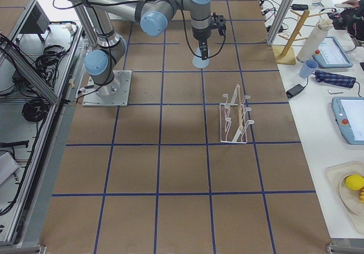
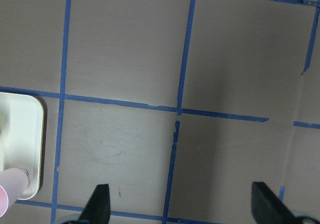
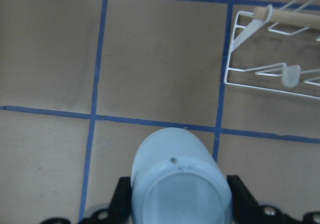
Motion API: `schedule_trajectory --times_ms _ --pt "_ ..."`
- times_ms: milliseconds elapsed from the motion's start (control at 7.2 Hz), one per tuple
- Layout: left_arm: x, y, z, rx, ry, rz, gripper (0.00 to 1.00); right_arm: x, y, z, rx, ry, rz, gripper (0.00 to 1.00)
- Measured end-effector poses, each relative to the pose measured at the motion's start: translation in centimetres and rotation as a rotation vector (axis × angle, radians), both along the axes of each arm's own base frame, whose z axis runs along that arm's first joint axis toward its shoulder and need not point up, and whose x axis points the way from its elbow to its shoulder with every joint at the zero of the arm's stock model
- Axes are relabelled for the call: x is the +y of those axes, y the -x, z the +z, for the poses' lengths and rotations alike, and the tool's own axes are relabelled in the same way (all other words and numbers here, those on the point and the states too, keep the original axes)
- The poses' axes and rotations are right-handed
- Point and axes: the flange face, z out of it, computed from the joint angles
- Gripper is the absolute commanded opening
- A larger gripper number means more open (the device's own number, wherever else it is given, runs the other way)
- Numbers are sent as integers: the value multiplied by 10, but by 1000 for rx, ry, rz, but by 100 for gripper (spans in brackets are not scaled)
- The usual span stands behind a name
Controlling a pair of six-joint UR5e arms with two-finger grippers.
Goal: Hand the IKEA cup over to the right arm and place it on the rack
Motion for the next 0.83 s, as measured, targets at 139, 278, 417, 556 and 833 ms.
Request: schedule_trajectory --times_ms 139,278,417,556,833 --pt "0 2 -1 2 0 -9 100 -17 14 -16 36 20 18 2" --pt "1 7 -2 2 0 -23 100 -31 29 -30 68 38 25 1" --pt "2 14 -3 1 -1 -38 100 -37 46 -38 87 49 27 1" --pt "4 18 -4 1 -2 -46 100 -40 61 -44 94 50 27 0" --pt "6 19 -4 -1 -2 -58 100 -47 76 -51 114 68 43 1"
